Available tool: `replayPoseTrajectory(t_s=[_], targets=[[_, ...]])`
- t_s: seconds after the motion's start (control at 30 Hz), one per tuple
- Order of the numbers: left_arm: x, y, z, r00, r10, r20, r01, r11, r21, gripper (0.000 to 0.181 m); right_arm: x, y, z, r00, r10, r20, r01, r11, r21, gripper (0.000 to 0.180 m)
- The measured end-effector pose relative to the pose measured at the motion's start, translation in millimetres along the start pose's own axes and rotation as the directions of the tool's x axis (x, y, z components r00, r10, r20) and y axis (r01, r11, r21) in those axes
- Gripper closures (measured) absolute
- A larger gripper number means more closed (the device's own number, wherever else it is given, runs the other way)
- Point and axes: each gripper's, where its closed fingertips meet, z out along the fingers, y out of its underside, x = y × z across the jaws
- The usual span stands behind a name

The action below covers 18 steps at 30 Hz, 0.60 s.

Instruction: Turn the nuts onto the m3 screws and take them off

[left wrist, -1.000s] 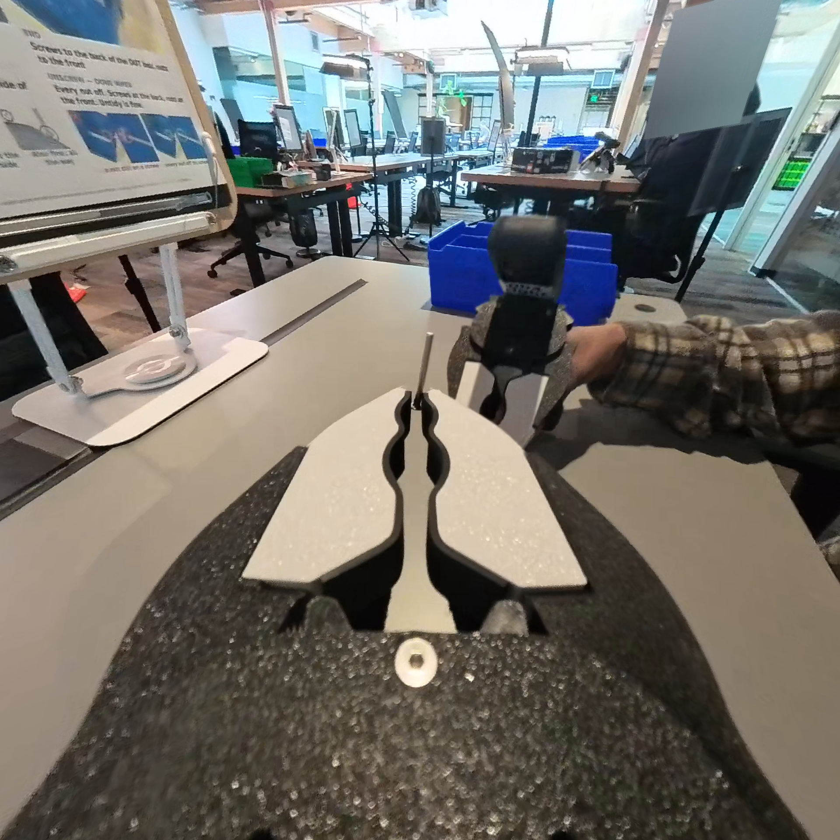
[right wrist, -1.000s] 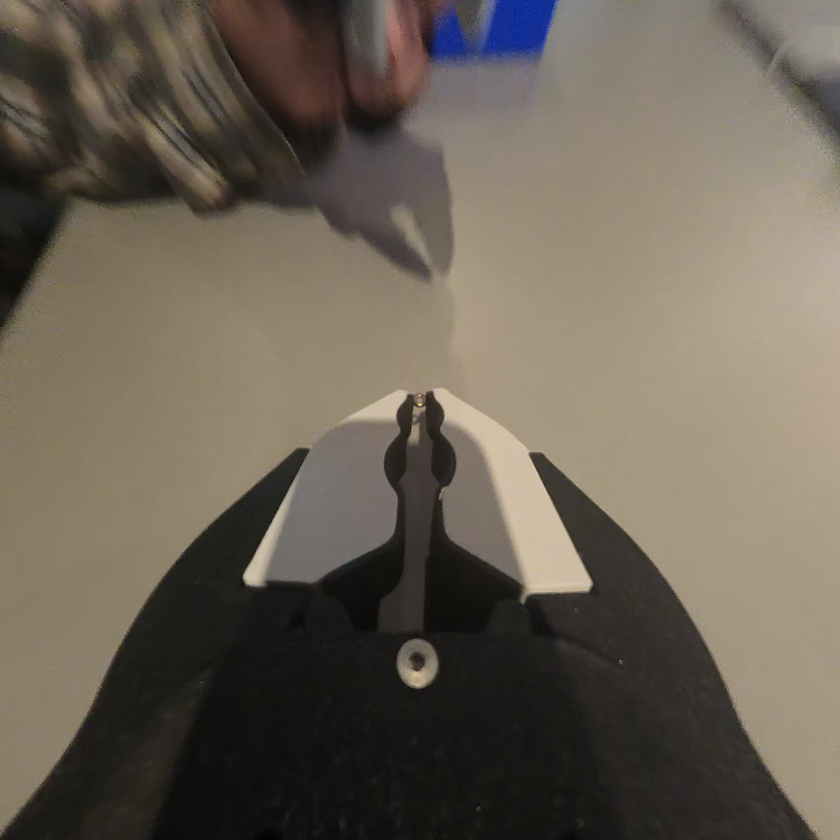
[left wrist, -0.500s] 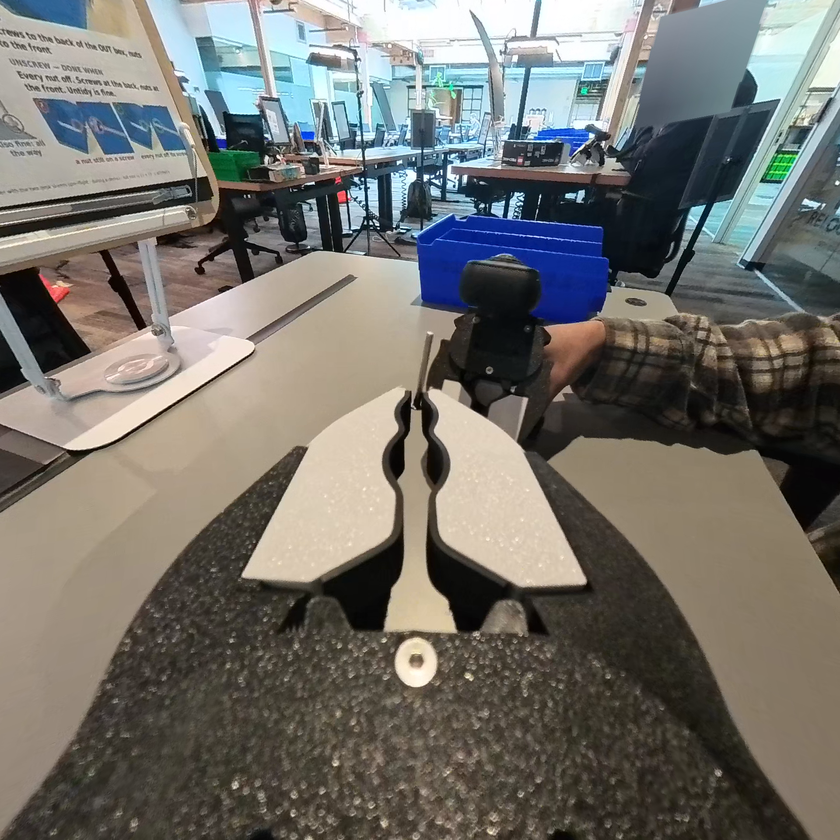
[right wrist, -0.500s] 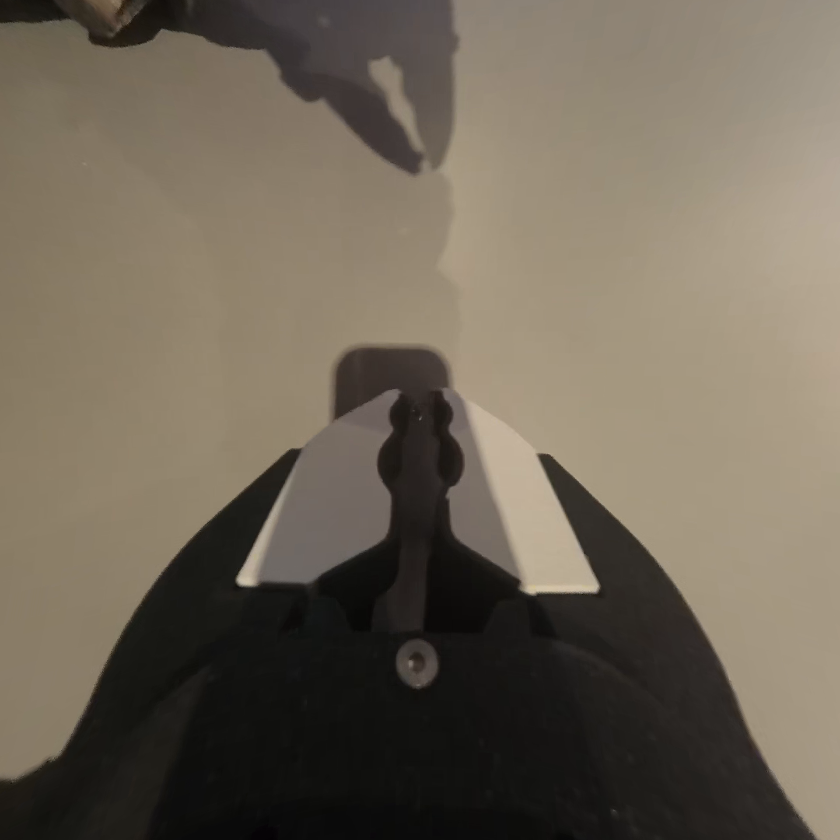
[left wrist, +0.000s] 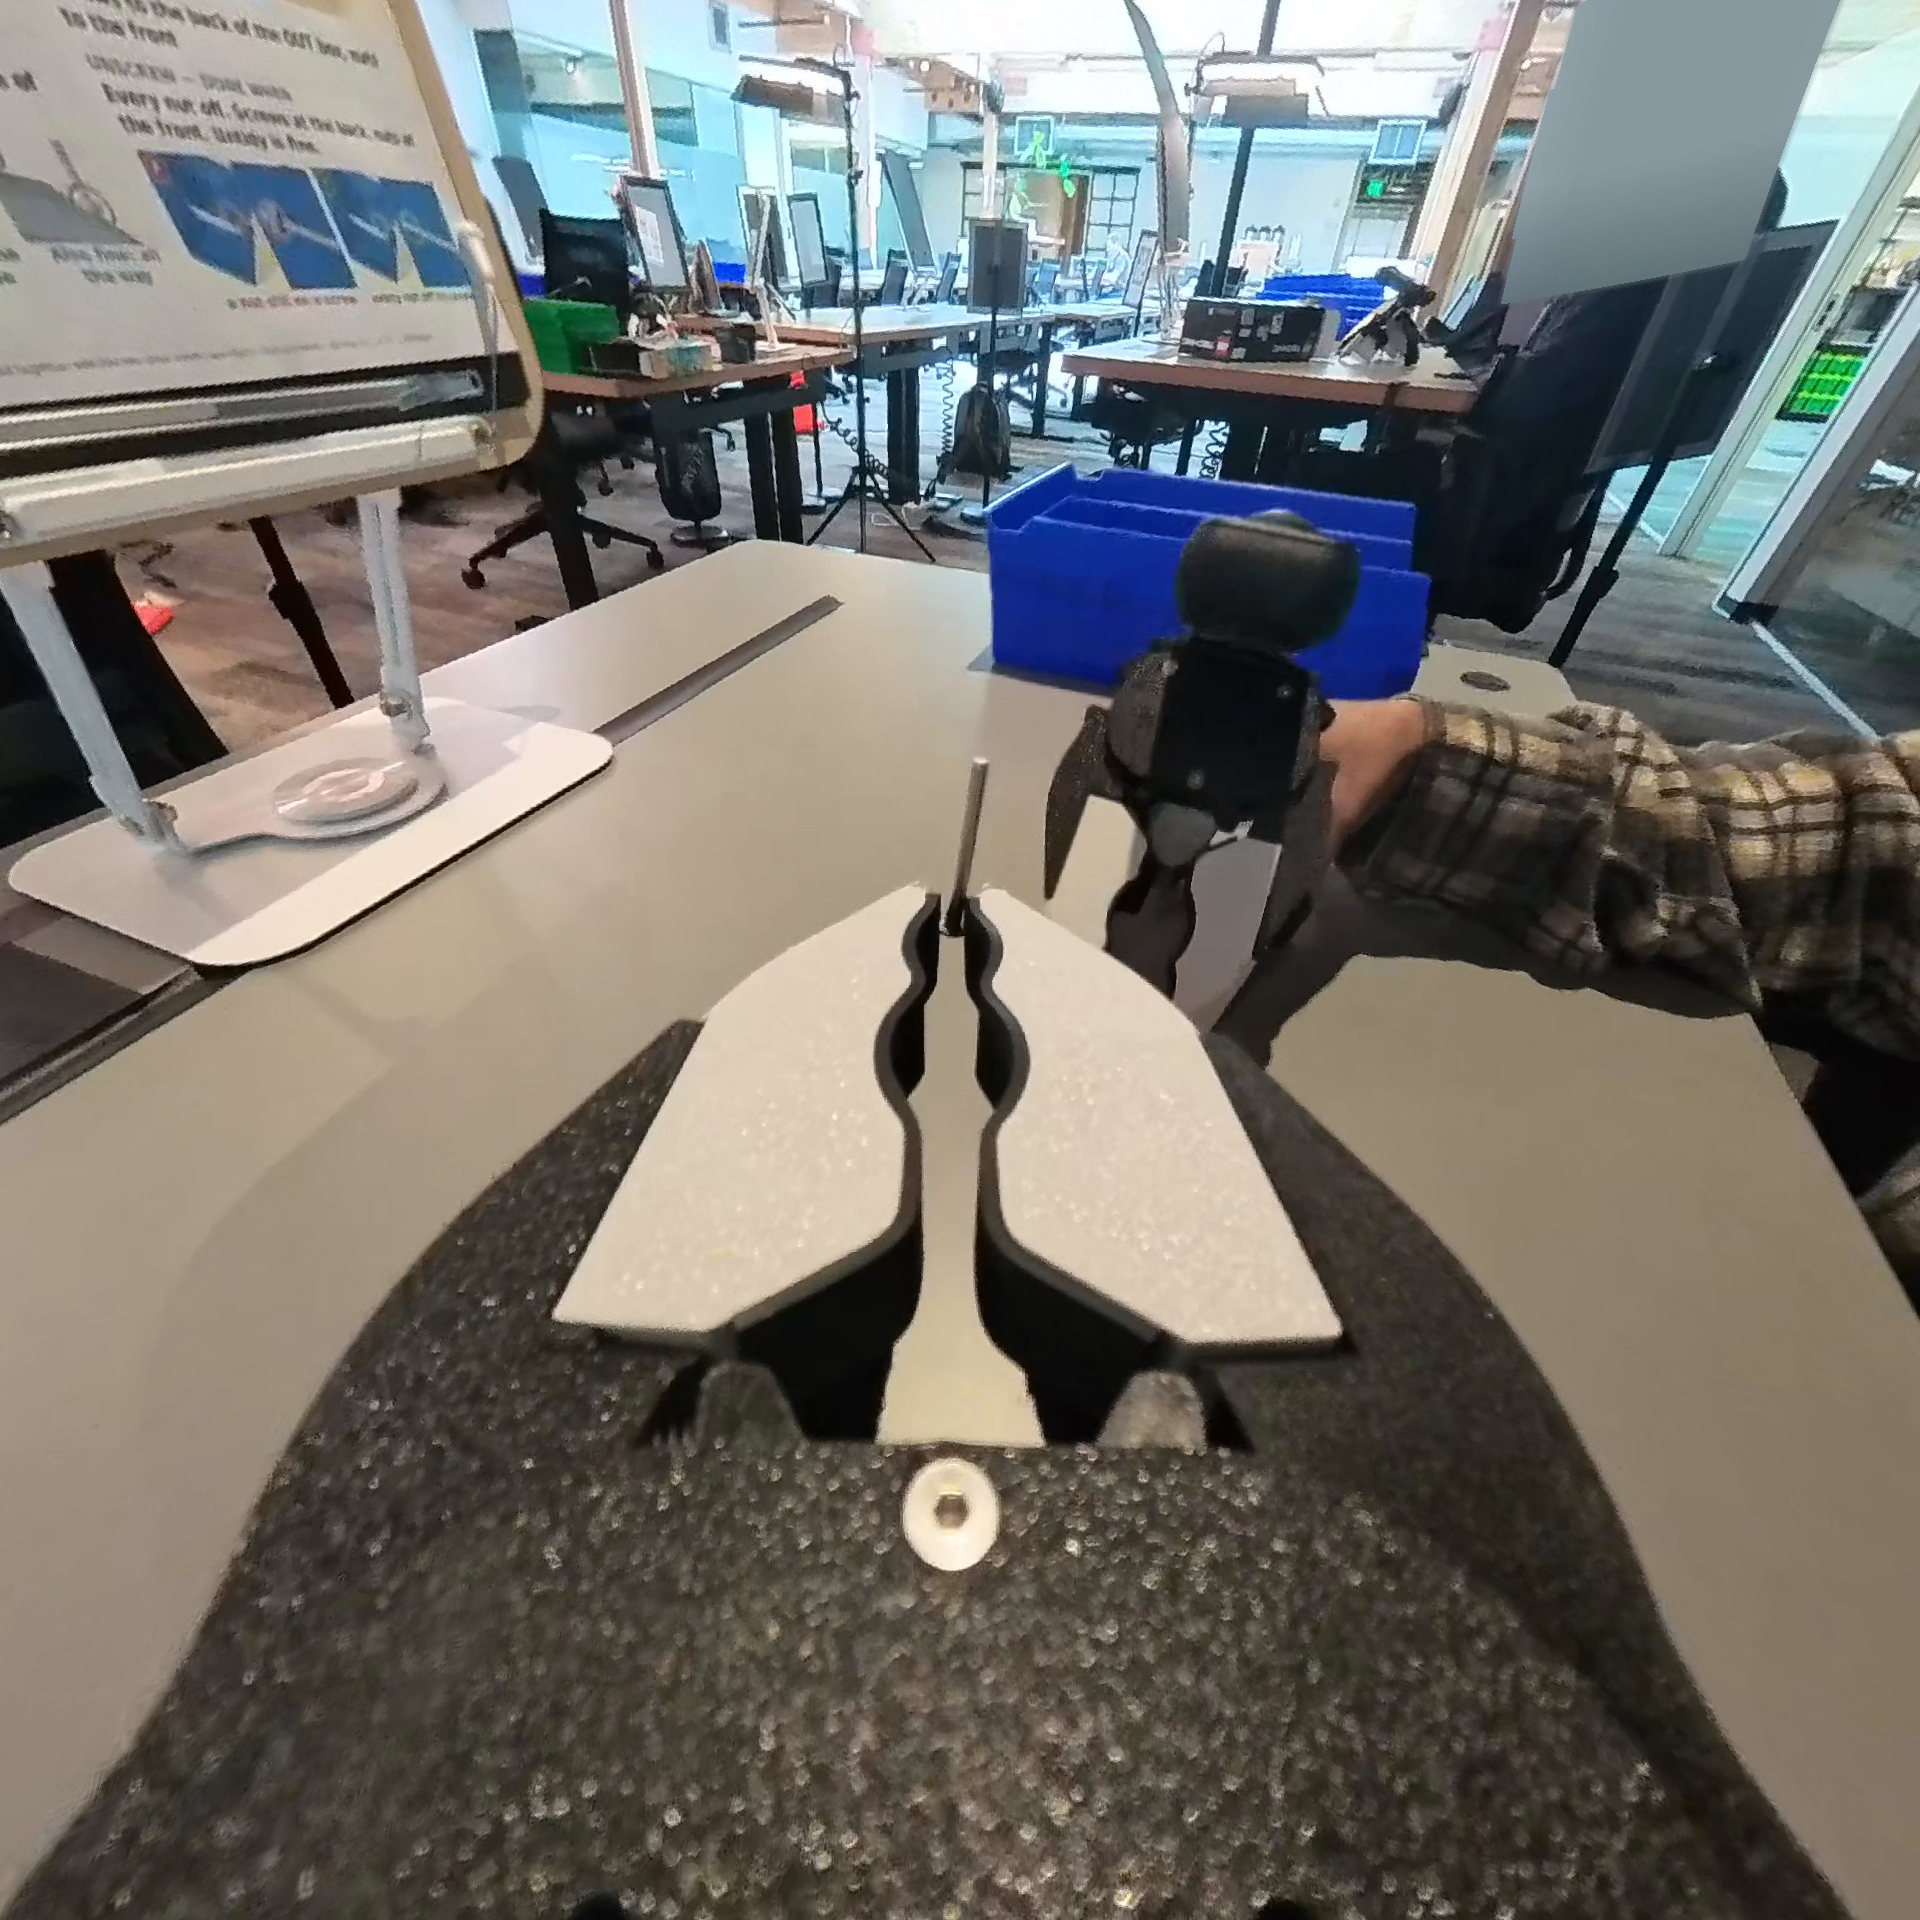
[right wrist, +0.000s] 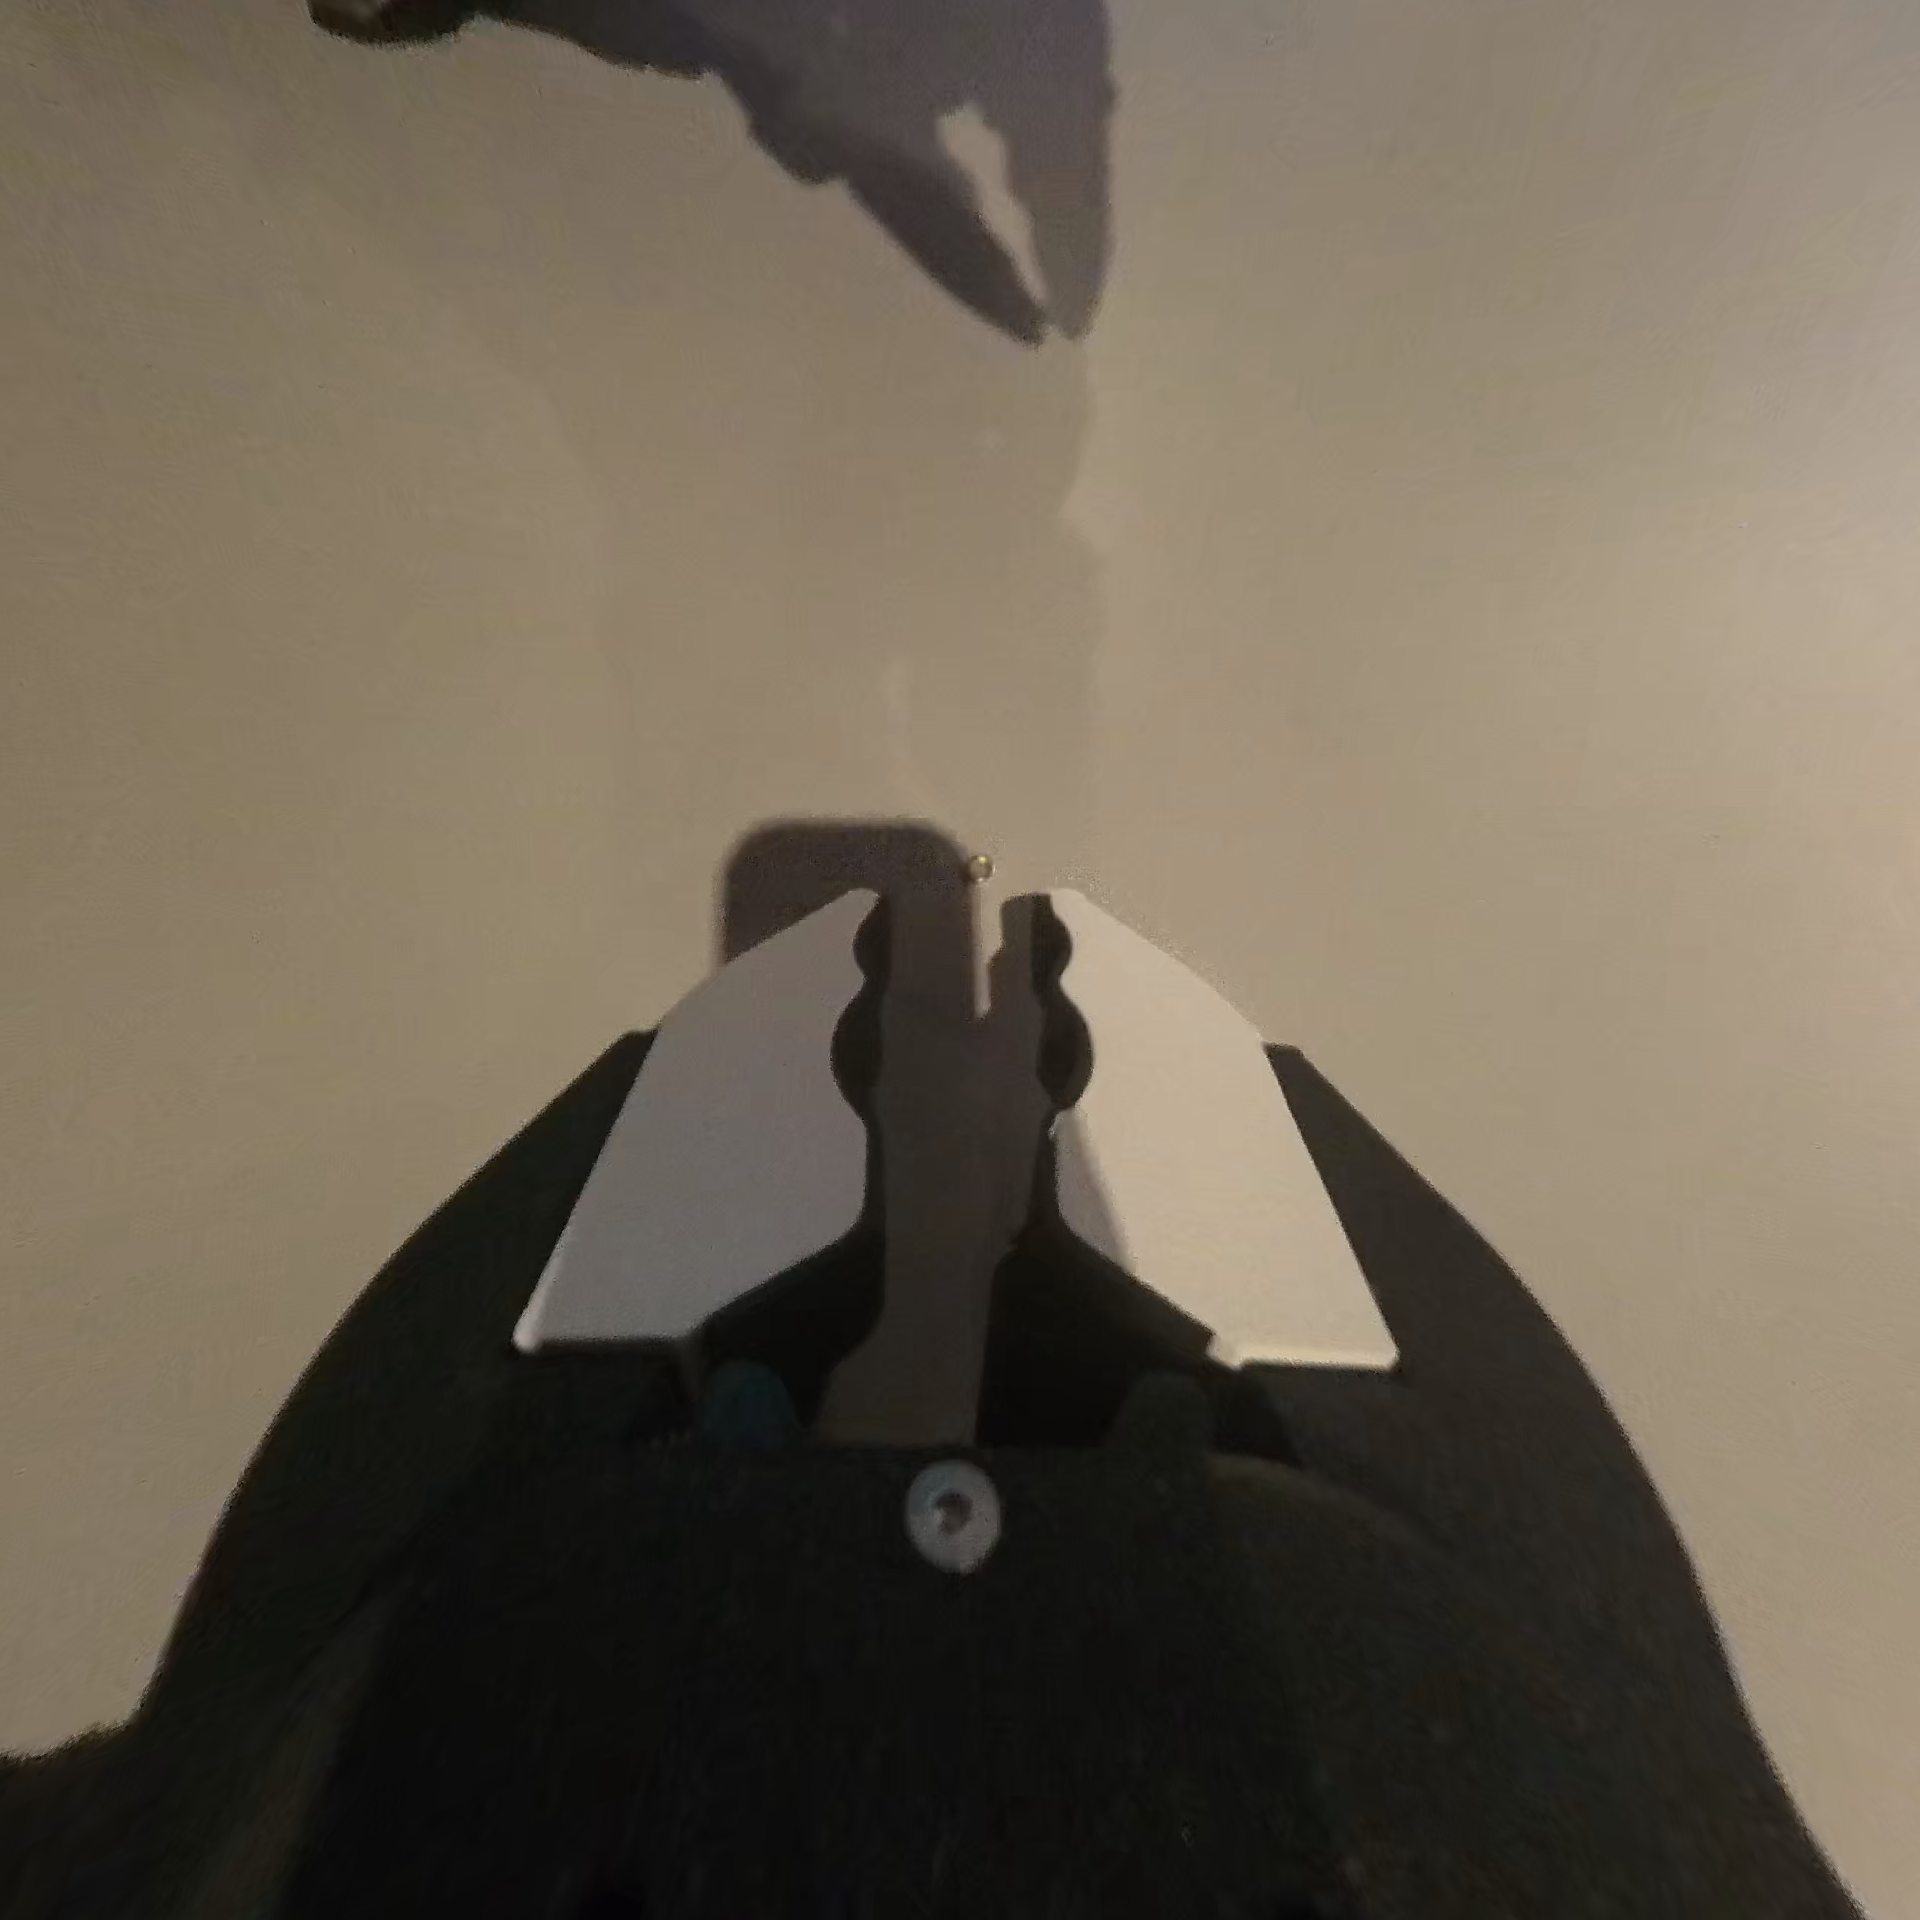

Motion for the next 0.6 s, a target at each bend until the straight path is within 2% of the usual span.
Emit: replayPoseTrajectory(t_s=[0.03, 0.1, 0.27, 0.6], targets=[[-2, 2, 1, 1.0, -0.007, 0.002, 0.007, 1.0, -0.004, 0.177, 0, 3, 3, 1.0, 0.005, 0.009, -0.005, 1.0, -0.029, 0.154], [-3, 3, 1, 1.0, -0.012, 0.004, 0.012, 1.0, -0.008, 0.177, 0, 3, 7, 1.0, 0.015, 0.015, -0.014, 0.998, -0.062, 0.151], [-2, 4, 1, 1.0, 0.008, 0.006, -0.008, 1.0, -0.026, 0.177, 0, -8, 5, 0.999, -0.003, 0.052, 0.009, 0.994, -0.11, 0.162], [-19, 8, -19, 0.998, 0.017, 0.055, -0.015, 0.999, -0.044, 0.177, 5, -3, 6, 0.985, -0.037, 0.166, 0.096, 0.926, -0.364, 0.162]])
